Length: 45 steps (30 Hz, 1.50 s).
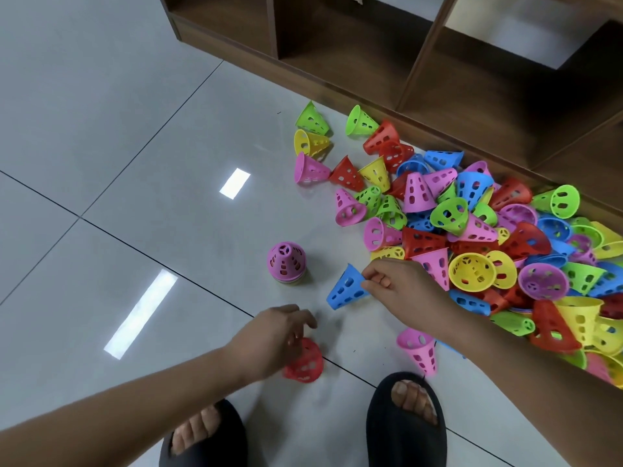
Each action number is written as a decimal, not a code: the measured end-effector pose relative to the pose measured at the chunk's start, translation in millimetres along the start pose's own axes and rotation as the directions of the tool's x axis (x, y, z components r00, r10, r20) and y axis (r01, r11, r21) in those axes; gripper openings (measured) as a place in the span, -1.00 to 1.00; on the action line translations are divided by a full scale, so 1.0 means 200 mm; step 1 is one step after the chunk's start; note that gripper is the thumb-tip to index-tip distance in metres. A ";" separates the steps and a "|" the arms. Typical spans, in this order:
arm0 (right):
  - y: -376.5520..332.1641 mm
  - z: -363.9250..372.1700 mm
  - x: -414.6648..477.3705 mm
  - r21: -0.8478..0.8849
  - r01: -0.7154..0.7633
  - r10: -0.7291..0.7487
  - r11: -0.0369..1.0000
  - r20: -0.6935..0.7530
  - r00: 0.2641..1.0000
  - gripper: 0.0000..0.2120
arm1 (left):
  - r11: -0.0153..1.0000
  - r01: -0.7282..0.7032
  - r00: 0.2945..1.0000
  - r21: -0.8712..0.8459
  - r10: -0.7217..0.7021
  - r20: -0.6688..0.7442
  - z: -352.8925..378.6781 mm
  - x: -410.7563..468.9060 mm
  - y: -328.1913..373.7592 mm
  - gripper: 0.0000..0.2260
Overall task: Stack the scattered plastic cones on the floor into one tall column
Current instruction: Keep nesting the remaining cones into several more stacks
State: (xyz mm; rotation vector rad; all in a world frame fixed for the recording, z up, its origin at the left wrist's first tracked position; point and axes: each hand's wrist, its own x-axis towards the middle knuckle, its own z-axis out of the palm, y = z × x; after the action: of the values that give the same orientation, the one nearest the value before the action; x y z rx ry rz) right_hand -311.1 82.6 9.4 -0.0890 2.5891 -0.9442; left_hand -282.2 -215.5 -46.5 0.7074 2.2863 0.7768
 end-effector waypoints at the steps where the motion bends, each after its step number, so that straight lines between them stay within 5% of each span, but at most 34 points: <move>1: -0.01 0.00 0.00 0.022 -0.014 0.014 1.000 -0.009 1.000 -0.98 | 1.000 0.007 1.000 0.001 -0.007 -0.018 -0.02 0.01 -0.01 -0.64; 8: -0.01 0.00 0.01 0.095 -0.052 0.054 0.994 -0.019 0.998 -0.97 | 0.998 -0.057 0.998 -0.018 0.057 0.010 -0.03 -0.03 -0.04 -0.76; 13: 0.00 0.02 0.00 0.098 -0.072 0.072 0.993 0.003 0.997 -0.97 | 0.998 -0.008 0.995 -0.059 0.014 0.100 0.00 -0.06 -0.02 -0.56; 21: -0.03 0.00 0.02 0.229 -0.134 0.136 0.964 0.008 0.991 -0.90 | 0.986 -0.163 0.986 -0.041 0.164 0.028 -0.07 -0.03 -0.05 -0.88; 23: -0.03 -0.01 0.04 0.385 -0.190 0.200 0.903 0.014 0.980 -0.89 | 0.980 -0.183 0.983 -0.082 0.181 -0.032 -0.14 -0.04 -0.01 -0.80; 28: -0.08 -0.07 0.08 0.804 -0.276 0.303 0.527 0.126 0.945 -0.77 | 0.945 -0.072 0.969 -0.320 -0.010 -0.248 -0.34 -0.06 0.08 -0.82; 32: -0.16 -0.08 0.10 0.901 -0.262 0.265 0.345 0.175 0.948 -0.63 | 0.759 -0.034 0.918 -0.650 -0.234 -0.321 -0.44 -0.06 0.14 -0.75; 34: -0.20 -0.07 0.10 0.892 -0.259 0.210 0.371 0.191 0.959 -0.61 | 0.627 -0.009 0.887 -0.779 -0.354 -0.296 -0.45 -0.04 0.13 -0.71; 38: -0.29 -0.02 0.15 0.780 -0.226 0.090 0.584 0.215 0.973 -0.61 | 0.485 0.043 0.858 -0.873 -0.465 -0.216 -0.44 0.01 0.06 -0.68; 45: -0.41 0.12 0.31 0.615 -0.235 0.184 0.753 0.146 0.972 -0.87 | 0.540 0.223 0.831 -0.812 -0.541 -0.132 -0.42 0.07 -0.05 -0.72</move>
State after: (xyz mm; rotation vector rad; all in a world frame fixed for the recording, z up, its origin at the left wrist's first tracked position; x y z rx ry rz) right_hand -365.2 -6.3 24.8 0.3359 2.0199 -1.6203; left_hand -351.5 -242.1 -5.0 -0.3989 1.9656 1.6101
